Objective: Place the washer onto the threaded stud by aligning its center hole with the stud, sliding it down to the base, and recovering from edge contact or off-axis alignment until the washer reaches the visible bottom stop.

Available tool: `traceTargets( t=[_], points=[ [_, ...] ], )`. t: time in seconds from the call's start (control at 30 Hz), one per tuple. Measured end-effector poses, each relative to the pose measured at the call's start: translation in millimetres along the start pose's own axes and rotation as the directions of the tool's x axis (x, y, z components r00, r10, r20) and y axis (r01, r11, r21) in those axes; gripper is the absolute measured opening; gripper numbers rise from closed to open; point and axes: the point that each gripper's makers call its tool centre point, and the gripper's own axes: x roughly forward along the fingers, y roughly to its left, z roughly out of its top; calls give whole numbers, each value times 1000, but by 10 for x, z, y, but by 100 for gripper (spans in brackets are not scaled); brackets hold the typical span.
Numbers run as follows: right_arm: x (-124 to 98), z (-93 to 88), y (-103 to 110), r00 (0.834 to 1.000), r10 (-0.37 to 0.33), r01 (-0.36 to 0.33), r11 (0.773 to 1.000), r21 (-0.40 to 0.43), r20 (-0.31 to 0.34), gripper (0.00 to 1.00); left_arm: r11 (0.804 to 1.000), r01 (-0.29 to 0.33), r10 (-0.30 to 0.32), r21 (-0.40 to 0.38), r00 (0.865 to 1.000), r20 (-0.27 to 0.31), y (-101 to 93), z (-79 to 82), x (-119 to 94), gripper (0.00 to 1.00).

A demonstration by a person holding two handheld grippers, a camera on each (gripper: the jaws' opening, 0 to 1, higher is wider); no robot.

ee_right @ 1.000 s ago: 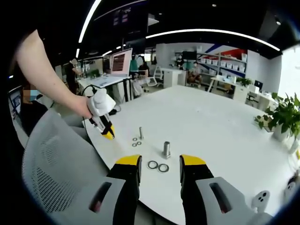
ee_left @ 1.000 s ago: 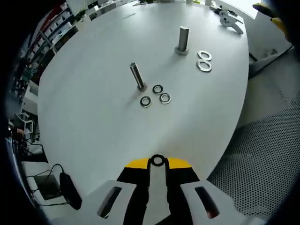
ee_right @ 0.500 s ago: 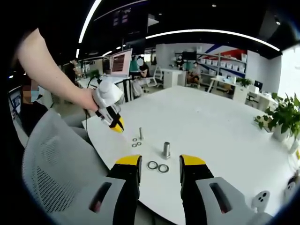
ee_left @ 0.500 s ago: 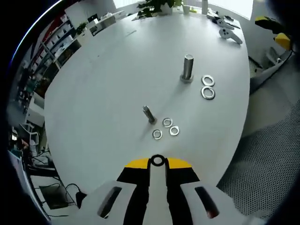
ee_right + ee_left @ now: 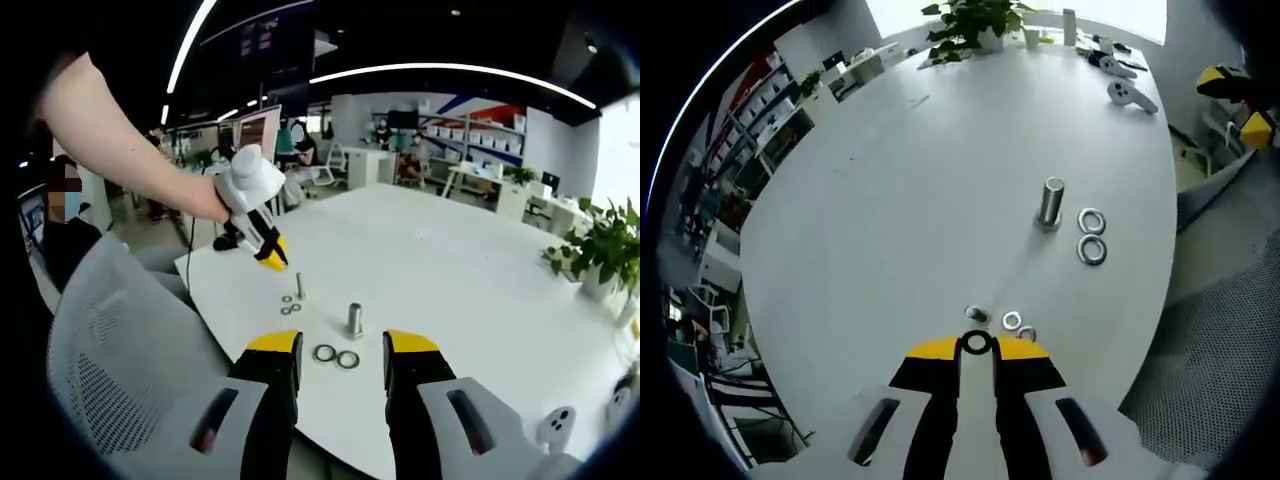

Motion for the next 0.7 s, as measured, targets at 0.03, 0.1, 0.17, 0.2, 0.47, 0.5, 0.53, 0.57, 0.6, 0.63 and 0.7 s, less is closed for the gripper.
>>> traceTargets(
  t=[0.03, 0.1, 0.17, 0.2, 0.47, 0.5, 0.53, 0.57, 0.6, 0.63, 0.7],
  points=[
    [0, 0, -3, 1000, 0, 0, 1000, 1, 0, 34, 1000, 0, 0, 3, 1000, -1, 3, 17, 12, 10],
    [-1, 2, -4, 1000, -1, 1, 1000, 0, 0, 34, 1000, 1, -1, 7, 1000, -4, 7, 35, 27, 10],
    [-2, 3, -2, 1000, 0, 0, 1000, 0, 0, 34, 1000, 2, -2, 12, 1000, -9, 30, 49, 51, 10],
    [-2, 1, -3, 1000, -1, 1, 1000, -1, 0, 34, 1000, 3, -3, 13, 1000, -12, 26, 62, 53, 10],
    [-4, -1, -9, 1000, -3, 3, 1000, -1, 0, 34, 1000, 10, -9, 24, 999, -32, 56, 81, 151, 10],
    [-3, -3, -9, 1000, -3, 3, 1000, -1, 0, 34, 1000, 12, -11, 25, 999, -35, 54, 84, 160, 10],
    [-4, -7, -11, 1000, -3, 3, 1000, -1, -2, 34, 1000, 14, -13, 25, 999, -39, 51, 82, 168, 10],
    [-5, -6, -13, 1000, -5, 5, 1000, -1, -1, 34, 999, 16, -15, 27, 999, -44, 41, 84, 177, 10],
    [-7, -5, -15, 1000, -5, 5, 1000, 0, 1, 34, 999, 17, -16, 31, 999, -48, 37, 84, 184, 10],
    [-8, -5, -15, 1000, -6, 6, 1000, 1, 1, 34, 999, 18, -16, 37, 999, -51, 36, 83, 192, 10],
    [-10, -5, -20, 1000, -7, 7, 1000, 2, 1, 34, 999, 19, -17, 39, 998, -56, 35, 85, 206, 10]
  ],
)
